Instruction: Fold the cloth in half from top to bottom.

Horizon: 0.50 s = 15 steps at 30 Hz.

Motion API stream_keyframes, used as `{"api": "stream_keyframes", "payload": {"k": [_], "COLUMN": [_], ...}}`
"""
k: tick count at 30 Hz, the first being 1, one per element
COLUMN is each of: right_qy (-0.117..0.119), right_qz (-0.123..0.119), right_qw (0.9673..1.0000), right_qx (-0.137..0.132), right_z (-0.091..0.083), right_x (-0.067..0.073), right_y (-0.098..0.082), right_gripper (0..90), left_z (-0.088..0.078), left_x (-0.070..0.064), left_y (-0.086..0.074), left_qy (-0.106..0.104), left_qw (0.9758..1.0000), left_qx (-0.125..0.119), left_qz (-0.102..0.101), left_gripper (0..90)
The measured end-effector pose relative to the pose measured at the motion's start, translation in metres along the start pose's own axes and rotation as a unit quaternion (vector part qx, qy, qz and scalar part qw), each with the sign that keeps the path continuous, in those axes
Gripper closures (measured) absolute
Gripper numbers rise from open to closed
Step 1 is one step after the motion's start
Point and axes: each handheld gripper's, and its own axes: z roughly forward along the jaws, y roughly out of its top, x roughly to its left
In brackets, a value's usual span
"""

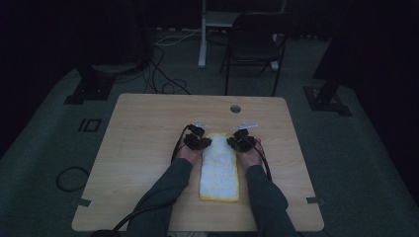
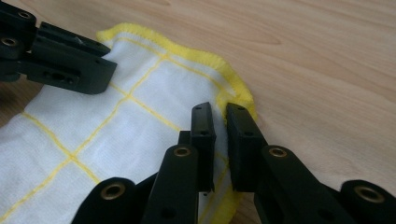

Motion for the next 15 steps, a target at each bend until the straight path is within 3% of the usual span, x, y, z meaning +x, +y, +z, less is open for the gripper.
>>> {"api": "stream_keyframes", "payload": {"k": [15], "right_qy": [-0.004], "right_qz": [-0.009], "right_qw": [0.9992], "right_qx": [-0.04], "right_z": [-0.019], "right_x": [0.0], "right_y": [0.008], "right_gripper": [82.6], "left_z": [-0.014], "left_x": [-0.004], "left_y": [0.01], "left_qy": [0.0], "left_qw": [0.9996], "left_qx": [-0.027], "left_qz": [0.01], "left_gripper": [83.7]}}
